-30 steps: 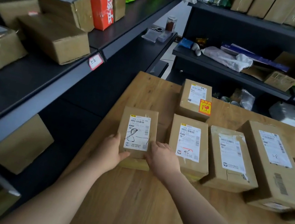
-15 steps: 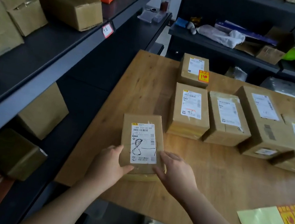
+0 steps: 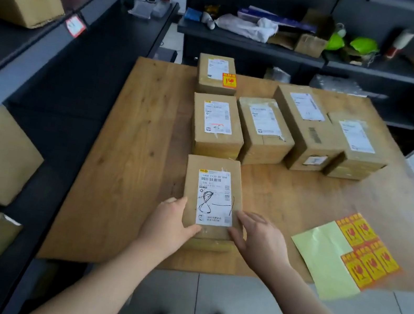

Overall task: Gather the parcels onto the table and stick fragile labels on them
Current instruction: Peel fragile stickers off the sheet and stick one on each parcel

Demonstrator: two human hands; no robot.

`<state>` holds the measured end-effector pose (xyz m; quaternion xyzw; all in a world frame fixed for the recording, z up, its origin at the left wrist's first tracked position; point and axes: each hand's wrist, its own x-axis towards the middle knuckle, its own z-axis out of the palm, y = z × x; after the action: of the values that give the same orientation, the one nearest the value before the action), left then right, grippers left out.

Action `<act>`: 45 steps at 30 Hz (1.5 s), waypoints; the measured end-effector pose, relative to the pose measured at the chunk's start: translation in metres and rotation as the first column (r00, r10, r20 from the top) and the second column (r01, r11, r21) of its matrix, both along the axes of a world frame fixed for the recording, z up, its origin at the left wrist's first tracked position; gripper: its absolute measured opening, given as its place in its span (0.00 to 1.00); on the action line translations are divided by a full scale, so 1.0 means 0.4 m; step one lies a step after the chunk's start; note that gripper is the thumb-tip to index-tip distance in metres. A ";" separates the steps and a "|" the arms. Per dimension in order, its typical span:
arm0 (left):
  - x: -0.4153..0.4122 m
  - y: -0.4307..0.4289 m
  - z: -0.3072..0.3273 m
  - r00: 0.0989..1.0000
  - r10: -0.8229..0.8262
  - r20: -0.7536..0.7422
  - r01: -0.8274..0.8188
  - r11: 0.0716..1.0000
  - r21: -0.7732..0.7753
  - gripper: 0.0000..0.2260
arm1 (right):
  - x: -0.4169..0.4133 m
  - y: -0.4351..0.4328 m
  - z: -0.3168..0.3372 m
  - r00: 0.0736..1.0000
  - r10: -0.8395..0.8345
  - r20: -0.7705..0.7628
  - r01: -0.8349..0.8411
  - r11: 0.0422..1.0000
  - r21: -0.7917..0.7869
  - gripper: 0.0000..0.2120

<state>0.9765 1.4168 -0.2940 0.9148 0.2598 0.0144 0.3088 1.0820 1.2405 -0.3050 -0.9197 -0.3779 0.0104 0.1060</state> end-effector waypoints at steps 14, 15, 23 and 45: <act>0.095 -0.127 0.017 0.998 0.002 0.067 -0.014 0.983 0.182 0.27 | 0.146 -0.162 -0.006 0.989 -0.075 -0.131 0.068 0.996 -0.052 0.26; 0.112 -0.159 0.026 0.996 -0.027 0.083 0.010 0.980 0.200 0.26 | 0.169 -0.200 -0.008 0.984 -0.099 -0.145 0.089 0.993 -0.079 0.26; 0.245 -0.434 -0.012 0.962 -0.273 -0.013 0.271 0.947 0.170 0.25 | 0.333 -0.514 -0.077 0.954 -0.237 -0.186 0.156 0.916 -0.369 0.30; 0.361 -0.526 -0.234 0.857 -0.194 -0.477 0.357 0.891 0.279 0.34 | 0.410 -0.527 -0.176 0.940 0.034 -0.338 -0.109 0.973 -0.204 0.26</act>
<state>1.1208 1.2064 -0.3876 0.9630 0.1792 -0.1891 0.0699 1.2460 1.0297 -0.3752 -0.8964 -0.3843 0.2110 0.0654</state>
